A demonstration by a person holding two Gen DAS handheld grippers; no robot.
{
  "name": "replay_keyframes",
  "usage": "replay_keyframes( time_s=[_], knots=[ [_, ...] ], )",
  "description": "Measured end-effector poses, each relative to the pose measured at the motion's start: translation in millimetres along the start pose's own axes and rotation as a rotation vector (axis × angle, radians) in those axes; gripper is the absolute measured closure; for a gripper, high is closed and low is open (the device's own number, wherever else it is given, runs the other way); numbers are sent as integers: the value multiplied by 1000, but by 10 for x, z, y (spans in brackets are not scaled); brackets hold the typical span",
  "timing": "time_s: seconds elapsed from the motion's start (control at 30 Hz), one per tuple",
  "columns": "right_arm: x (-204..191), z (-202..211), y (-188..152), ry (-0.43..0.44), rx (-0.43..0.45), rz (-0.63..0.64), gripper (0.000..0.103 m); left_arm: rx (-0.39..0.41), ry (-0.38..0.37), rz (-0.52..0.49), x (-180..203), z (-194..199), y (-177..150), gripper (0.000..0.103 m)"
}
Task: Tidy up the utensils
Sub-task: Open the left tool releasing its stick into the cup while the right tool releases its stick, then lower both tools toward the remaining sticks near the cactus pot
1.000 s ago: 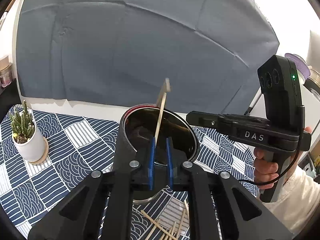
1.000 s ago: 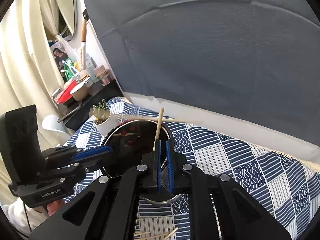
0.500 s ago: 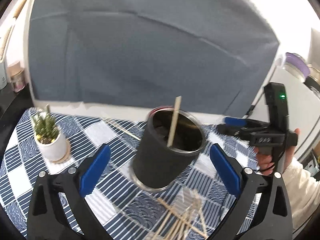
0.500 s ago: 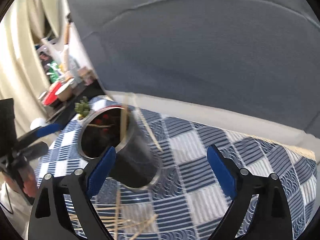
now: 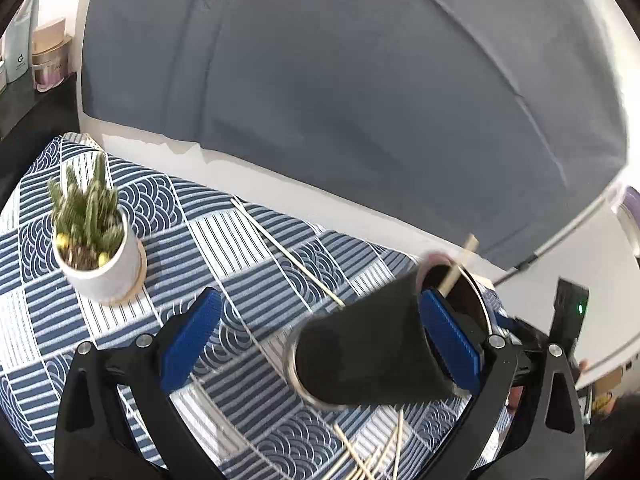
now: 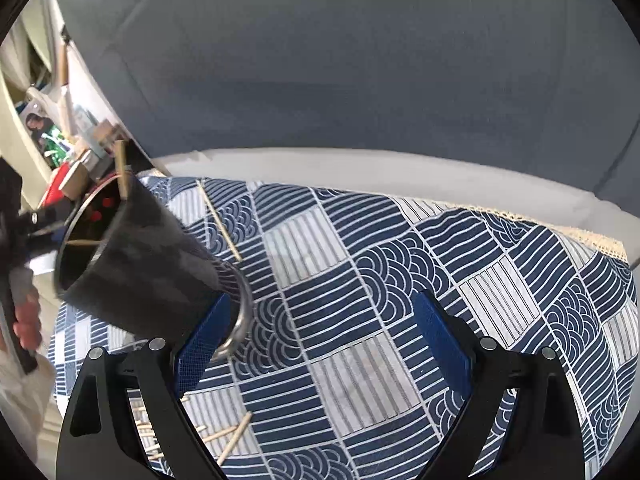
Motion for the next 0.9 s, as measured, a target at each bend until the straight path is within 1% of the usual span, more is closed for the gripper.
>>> replay_keyframes(
  time_s=[0.03,0.2,0.27,0.37,0.43,0.5,0.57,0.63,0.7,0.73,0.8,0.9],
  knots=[
    [37,-46,26,-4,-13,-8,15,-13,16,5,7,-66,60,6],
    [218,-314,159,-33,-90,-57,15,-163,157,79,-111,-591,259,8],
    [276,-448,196,-39,-121,-62,15,-221,189,120,-214,-838,324,8],
    [318,-625,227,-46,-156,-59,15,-305,235,166,-370,-1163,371,15],
    [344,-757,233,-54,-189,-56,15,-356,256,195,-448,-1342,387,23],
    [367,-850,247,-52,-205,-60,15,-400,283,211,-525,-1510,405,23],
    [382,-933,256,-55,-216,-63,15,-413,320,207,-538,-1598,443,24],
    [376,-981,248,-50,-221,-63,15,-421,319,204,-499,-1652,494,24],
    [364,-1052,238,-52,-234,-58,15,-433,355,181,-464,-1722,528,24],
    [348,-1087,230,-63,-240,-50,15,-446,381,166,-446,-1773,529,28],
    [315,-1128,228,-87,-243,-33,15,-481,406,173,-443,-1851,488,33],
    [253,-1163,229,-116,-250,-16,16,-485,442,152,-399,-1888,476,35]
  ],
)
Point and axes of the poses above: each gripper's, at about its wrist camera, not at the fingertips, and z roughly against the way its jaws point, x to its right, y to its top, the point moved 4 cm from there along -z, roughly the way its jaws point, and after that the axes turned 1 degree about -x, right-handed, at the moved point
